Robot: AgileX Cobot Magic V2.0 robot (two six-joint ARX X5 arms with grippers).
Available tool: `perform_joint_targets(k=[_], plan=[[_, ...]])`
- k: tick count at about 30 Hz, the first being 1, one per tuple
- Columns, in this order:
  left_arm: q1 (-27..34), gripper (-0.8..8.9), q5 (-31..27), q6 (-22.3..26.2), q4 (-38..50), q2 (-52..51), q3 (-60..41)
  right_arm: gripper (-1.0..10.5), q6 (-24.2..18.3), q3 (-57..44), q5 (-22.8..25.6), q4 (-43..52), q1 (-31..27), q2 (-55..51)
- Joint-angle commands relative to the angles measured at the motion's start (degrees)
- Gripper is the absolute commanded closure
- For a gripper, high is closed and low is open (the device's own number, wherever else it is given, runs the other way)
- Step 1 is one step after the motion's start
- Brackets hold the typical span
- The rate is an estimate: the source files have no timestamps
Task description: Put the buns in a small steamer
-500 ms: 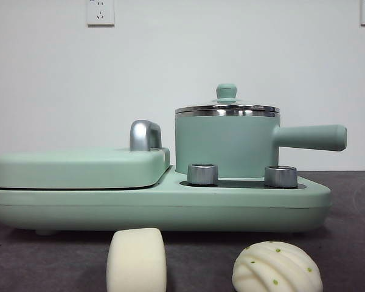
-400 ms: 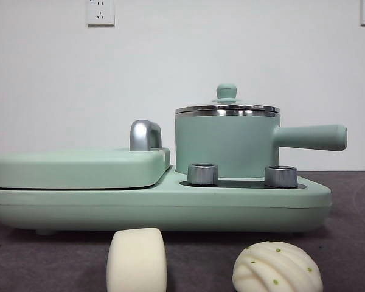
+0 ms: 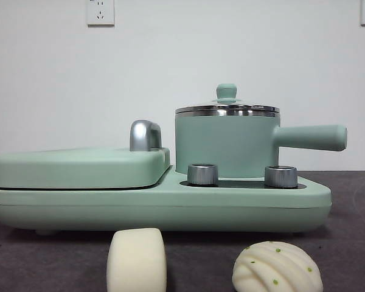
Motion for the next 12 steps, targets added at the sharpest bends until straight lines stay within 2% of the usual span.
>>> perform_joint_targets(k=[1, 4, 6, 12], plan=[[-0.8, 7.98, 1.4, 7.6, -4.2, 3.9, 5.6, 9.3, -6.7, 3.4, -2.1, -2.1, 0.2, 3.3], [-1.6, 7.97, 1.4, 12.4, -10.0, 7.6, 10.0, 9.3, -7.5, 4.7, -4.8, -2.7, 0.2, 5.8], [-2.1, 7.92, 1.4, 13.9, -12.1, 9.4, 11.8, 9.3, -7.5, 4.8, -6.2, -2.6, 0.2, 6.7], [-2.4, 7.7, 1.4, 14.1, -13.1, 12.0, 12.6, 9.2, -7.5, 4.8, -5.7, -2.8, 0.2, 8.1]])
